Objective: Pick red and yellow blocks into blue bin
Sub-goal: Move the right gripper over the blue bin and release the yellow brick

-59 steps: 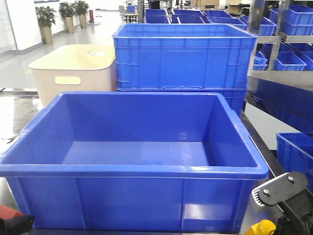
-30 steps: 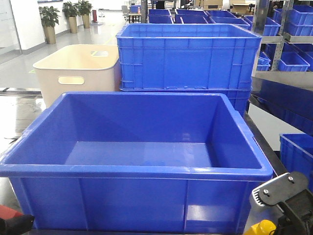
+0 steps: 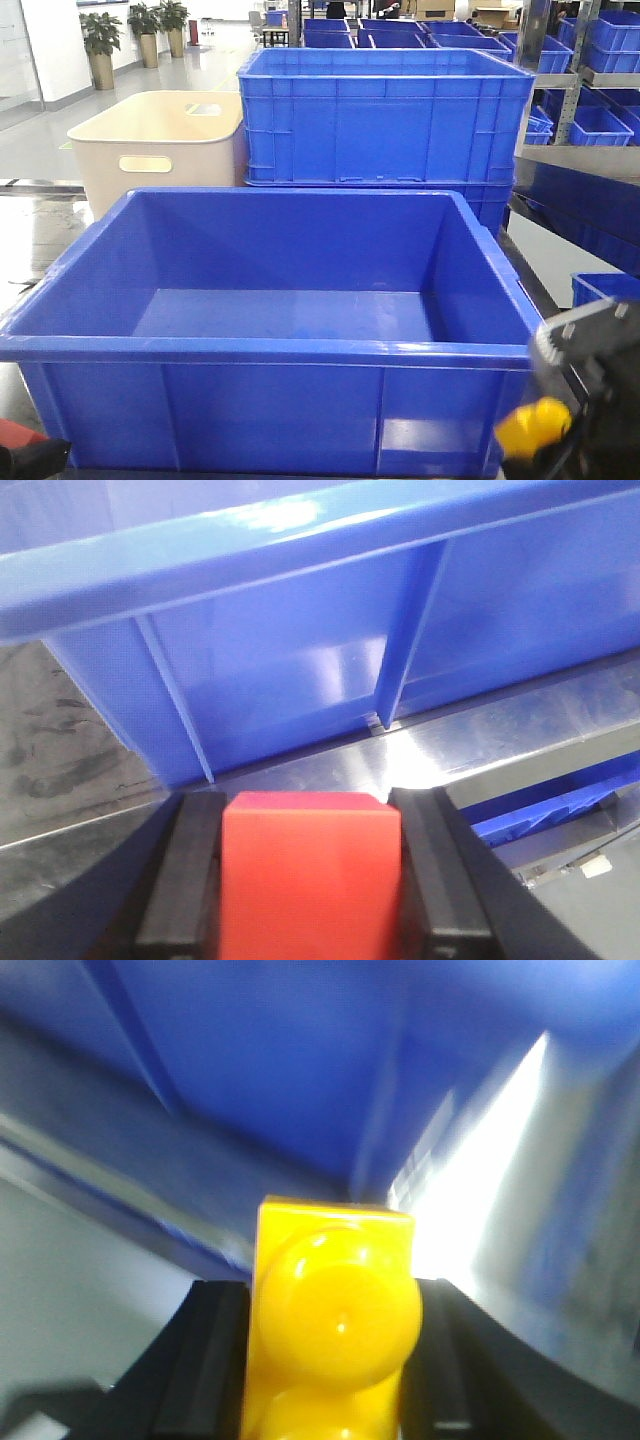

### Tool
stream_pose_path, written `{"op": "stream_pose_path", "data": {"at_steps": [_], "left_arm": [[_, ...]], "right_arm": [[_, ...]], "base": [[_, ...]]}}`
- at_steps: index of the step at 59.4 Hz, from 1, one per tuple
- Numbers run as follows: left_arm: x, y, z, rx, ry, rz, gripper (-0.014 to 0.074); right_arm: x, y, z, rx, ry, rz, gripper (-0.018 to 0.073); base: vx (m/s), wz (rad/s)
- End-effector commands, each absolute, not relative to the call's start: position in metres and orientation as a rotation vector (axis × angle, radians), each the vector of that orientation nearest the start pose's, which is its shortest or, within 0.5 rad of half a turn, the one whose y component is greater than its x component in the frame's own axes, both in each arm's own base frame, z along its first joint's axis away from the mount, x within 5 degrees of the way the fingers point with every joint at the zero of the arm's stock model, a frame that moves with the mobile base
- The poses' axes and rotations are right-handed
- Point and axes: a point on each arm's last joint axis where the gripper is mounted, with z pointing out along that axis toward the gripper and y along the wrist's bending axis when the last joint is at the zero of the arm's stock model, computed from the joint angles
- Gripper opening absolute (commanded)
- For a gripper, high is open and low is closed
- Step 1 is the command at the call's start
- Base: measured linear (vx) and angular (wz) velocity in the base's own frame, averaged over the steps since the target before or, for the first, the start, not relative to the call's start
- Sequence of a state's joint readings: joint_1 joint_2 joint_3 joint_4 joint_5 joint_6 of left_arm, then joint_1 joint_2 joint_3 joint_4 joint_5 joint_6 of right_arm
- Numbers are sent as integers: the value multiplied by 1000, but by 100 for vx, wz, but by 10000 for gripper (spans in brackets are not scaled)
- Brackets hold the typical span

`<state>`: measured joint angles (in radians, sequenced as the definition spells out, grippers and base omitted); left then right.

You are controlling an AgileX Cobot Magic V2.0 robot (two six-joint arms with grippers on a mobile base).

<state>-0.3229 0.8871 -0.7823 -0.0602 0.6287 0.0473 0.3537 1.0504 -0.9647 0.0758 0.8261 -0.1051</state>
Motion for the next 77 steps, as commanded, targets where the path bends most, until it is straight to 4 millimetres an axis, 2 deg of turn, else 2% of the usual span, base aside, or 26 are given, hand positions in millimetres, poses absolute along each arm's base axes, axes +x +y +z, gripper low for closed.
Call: {"op": "stream_pose_path", "data": {"at_steps": [1,7,10,17,28,36,44,52,60,68,77], "left_arm": [[167,-60,343,356,2097,-239,239],[167,-60,343,356,2097,-239,239],[167,-60,343,356,2097,-239,239],[167,-60,343,356,2098,-238,239],[167,-60,343,356,2098,-238,239],[167,-60,343,356,2098,-238,239],[167,-60,343,356,2098,-238,239],[167,-60,343,356,2098,-238,239],[167,-60,343,356,2098,-238,239],[167,-60,343,356,2098,-238,239],[167,-60,343,356,2098,-238,239]], "right_arm": [[186,76,404,-497,2119,257,314],[192,78,439,-522,1987,230,314],[196,79,450,-518,1949,228,314],[223,88,462,-507,1901,214,314],[278,107,451,-505,1886,203,314],[321,122,421,-531,1905,175,315],[344,131,392,-553,1972,169,355],[351,134,380,-560,2006,170,475],[350,133,384,-555,1987,169,582],[340,129,401,-540,1931,170,625],[308,118,433,-531,1881,180,601]], "base": [[0,0],[0,0],[0,0],[0,0],[0,0],[0,0],[0,0],[0,0],[0,0],[0,0],[0,0]]}}
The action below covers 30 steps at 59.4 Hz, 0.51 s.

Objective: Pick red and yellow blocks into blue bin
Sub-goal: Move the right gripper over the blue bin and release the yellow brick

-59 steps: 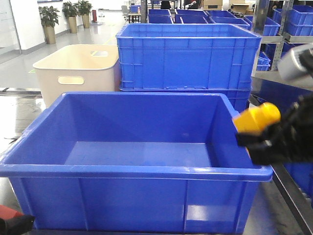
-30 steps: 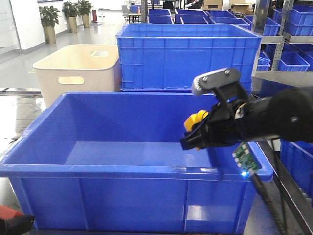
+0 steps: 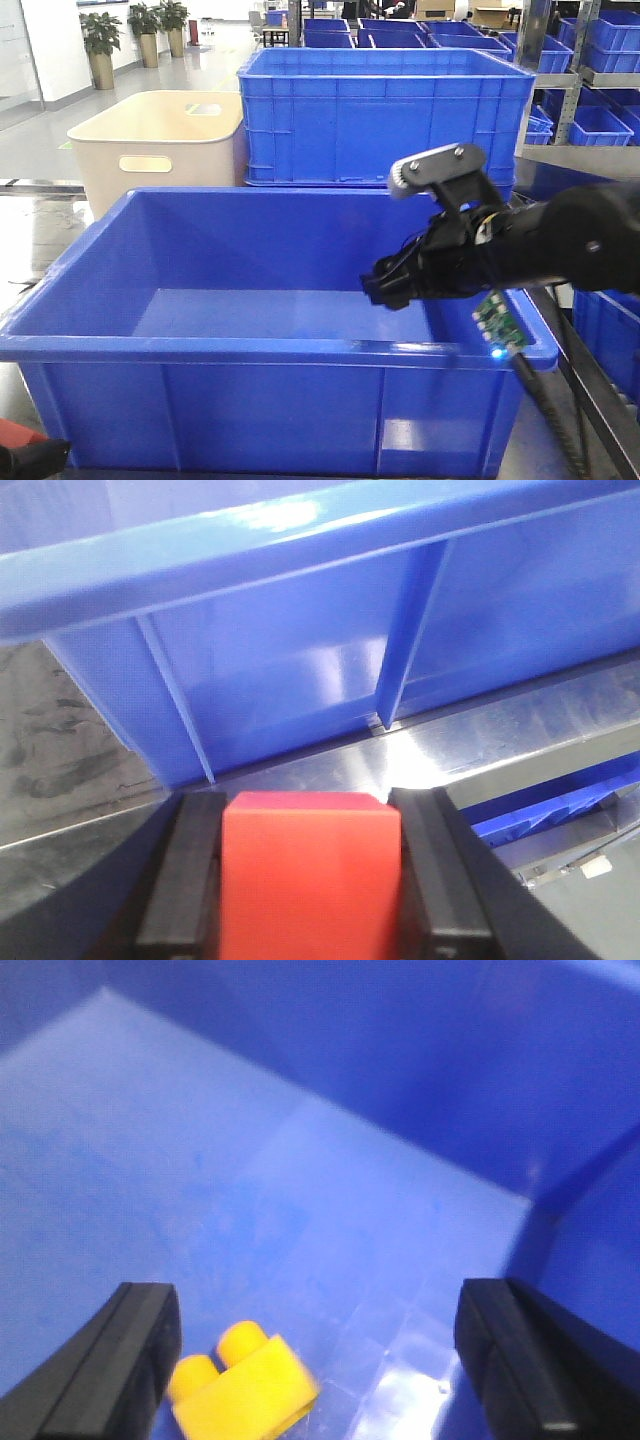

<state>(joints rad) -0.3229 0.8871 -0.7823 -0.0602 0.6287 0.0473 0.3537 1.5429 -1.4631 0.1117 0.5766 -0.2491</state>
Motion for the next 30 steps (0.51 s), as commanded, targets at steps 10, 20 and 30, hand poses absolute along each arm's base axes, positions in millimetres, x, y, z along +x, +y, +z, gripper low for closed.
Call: {"op": "stream_pose_path", "data": {"at_steps": [10,20,30], "left_arm": [[167,-60,343,356,2098,-238,239],[167,-60,343,356,2098,-238,239],[167,-60,343,356,2098,-238,239]], "right_arm": [[256,100,465,-492,1885,222,573],[210,84,448,-459,1945,256,573],[169,67,408,-468,1971,230,573]], "base": [[0,0],[0,0],[0,0]]}}
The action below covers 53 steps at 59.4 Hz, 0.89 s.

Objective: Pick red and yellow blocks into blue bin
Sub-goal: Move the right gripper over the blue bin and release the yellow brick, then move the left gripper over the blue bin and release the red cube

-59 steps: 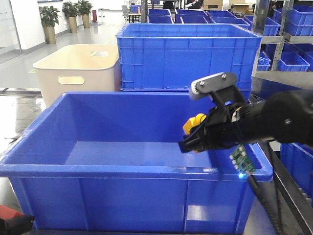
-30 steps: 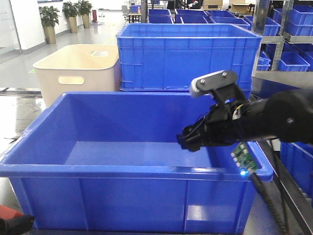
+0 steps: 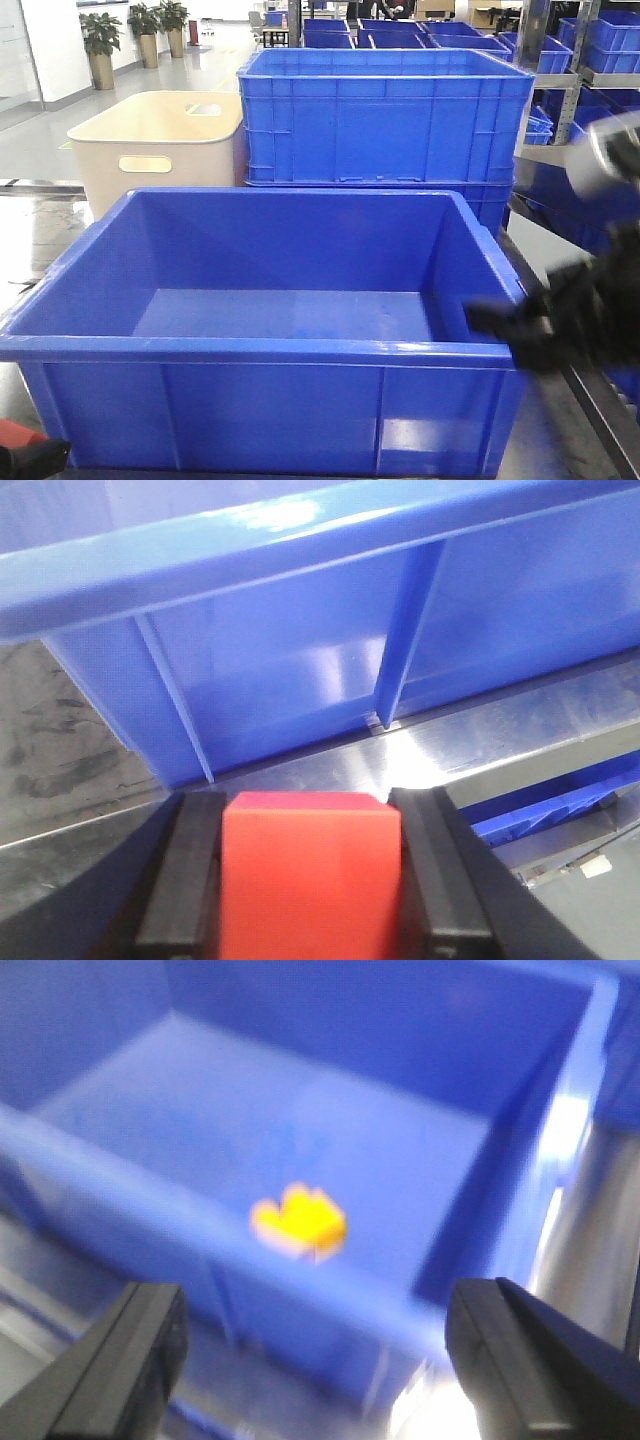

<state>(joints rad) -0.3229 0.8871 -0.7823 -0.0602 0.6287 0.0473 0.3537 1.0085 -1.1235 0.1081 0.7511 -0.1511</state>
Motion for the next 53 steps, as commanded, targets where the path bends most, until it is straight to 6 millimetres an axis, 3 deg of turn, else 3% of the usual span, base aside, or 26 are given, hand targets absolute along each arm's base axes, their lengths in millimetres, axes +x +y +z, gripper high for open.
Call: {"op": "stream_pose_path", "data": {"at_steps": [1,11,22,53], "left_arm": [[167,-60,343,356,2098,-238,239],[167,-60,343,356,2098,-238,239],[167,-60,343,356,2098,-238,239],[169,-61,345,349,2066,-241,239]], "right_arm": [[166,66,405,-471,1977,227,573],[135,55,369,-480,2032,225,573],[114,47,343,-483,2048,224,573],[106,44,341,-481,2035,226,573]], "base": [[0,0],[0,0],[0,0],[0,0]]}}
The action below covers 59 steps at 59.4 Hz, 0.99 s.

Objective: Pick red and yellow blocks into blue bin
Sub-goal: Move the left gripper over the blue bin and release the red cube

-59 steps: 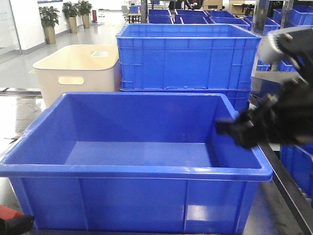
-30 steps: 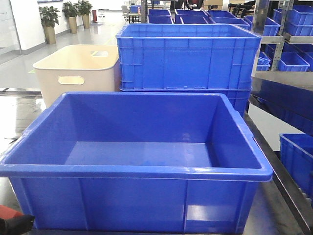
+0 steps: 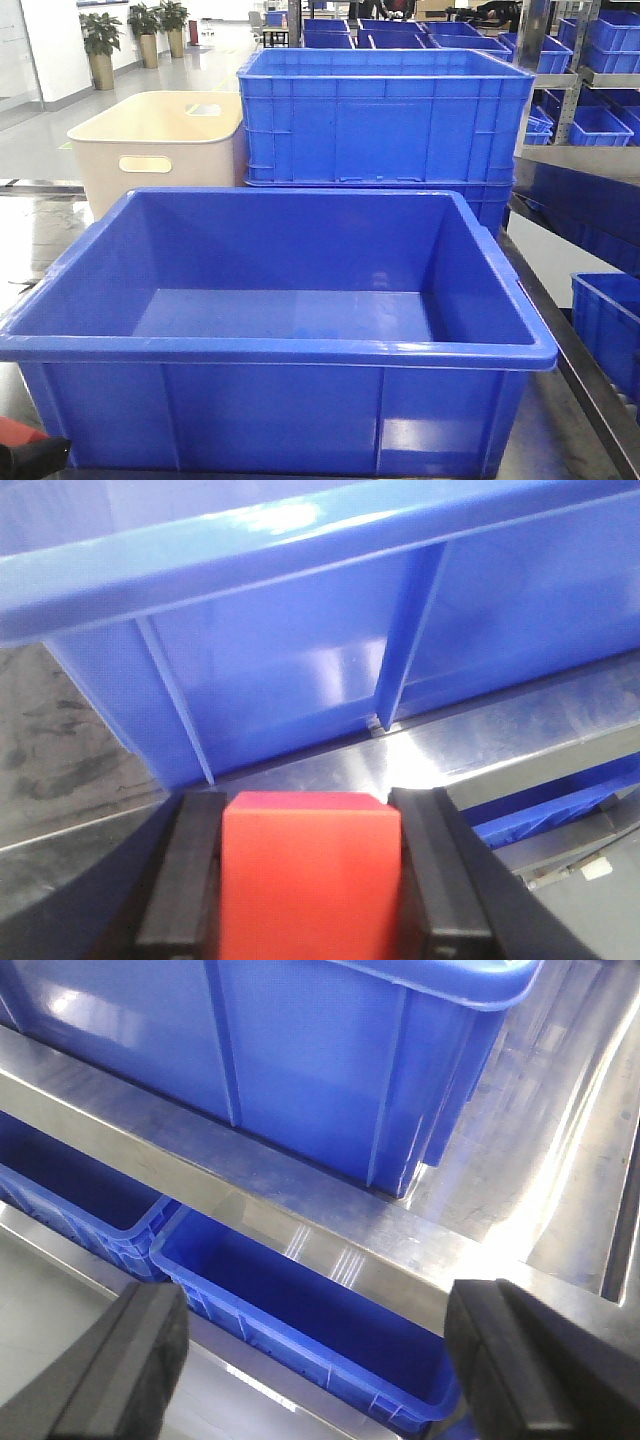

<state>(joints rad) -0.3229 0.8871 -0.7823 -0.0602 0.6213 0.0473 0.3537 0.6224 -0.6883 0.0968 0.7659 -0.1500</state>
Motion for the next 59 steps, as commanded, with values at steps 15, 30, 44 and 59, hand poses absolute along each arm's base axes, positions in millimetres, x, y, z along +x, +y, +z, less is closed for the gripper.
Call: {"op": "stream_pose_path", "data": {"at_steps": [15,30,44,59], "left_arm": [[170,-61,390,325,1900,-258,240],[196,-70,444,332,1762,-246,241],[271,-95,432,404,1839,-194,245],[333,-116,398,436,1938,-177,316]], "right_arm": [[106,44,341,-481,2035,226,573],[106,44,341,-481,2035,227,573],[106,44,341,-481,2035,227,573],[106,44,341,-481,2035,227,573]], "base": [[0,0],[0,0],[0,0],[0,0]]}}
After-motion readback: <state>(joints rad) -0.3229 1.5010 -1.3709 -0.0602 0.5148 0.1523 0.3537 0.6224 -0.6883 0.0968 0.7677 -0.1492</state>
